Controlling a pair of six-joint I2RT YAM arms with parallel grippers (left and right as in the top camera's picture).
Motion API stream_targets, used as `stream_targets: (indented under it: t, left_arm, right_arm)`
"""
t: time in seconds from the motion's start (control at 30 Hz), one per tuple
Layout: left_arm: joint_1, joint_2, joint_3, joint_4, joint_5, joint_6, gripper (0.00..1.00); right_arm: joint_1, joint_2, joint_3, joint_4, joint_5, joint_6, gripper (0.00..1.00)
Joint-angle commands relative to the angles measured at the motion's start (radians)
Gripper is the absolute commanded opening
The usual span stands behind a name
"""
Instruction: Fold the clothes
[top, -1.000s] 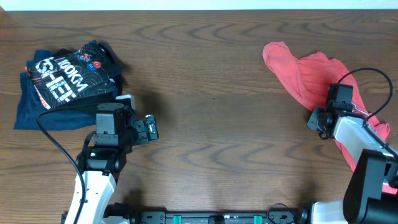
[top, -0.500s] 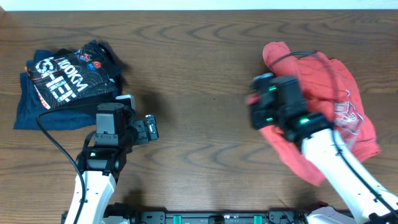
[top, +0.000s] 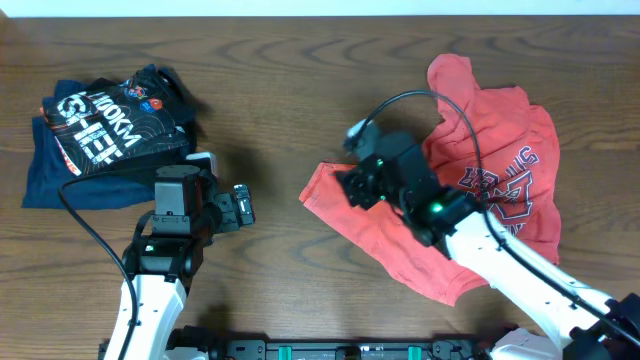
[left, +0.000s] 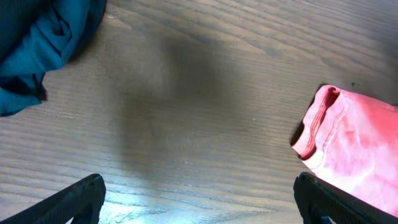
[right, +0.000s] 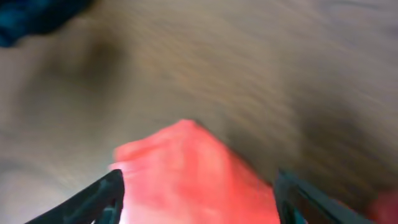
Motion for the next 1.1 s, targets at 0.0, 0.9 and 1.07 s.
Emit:
stream_targets:
  t: [0.0,0.9,1.07]
  left_arm:
    - [0.004,0.000,0.017,0.000,-0.001,-0.013,0.98]
    - [-0.371,0.589,0.016,0.479,0.231,-0.369,0.98]
    - [-0.405,0.648,0.016,0.562,0.231,-0.375,0.80]
  right_arm:
    - [-0.088,-0.080,0.013,-0.040,0.172,0.032,0.77]
    - [-0.561,-0.228,0.013,-0.433,0.169,0.032,0.88]
    - [-0.561,-0.228,0.013,-0.435,0.169,0.033,0.84]
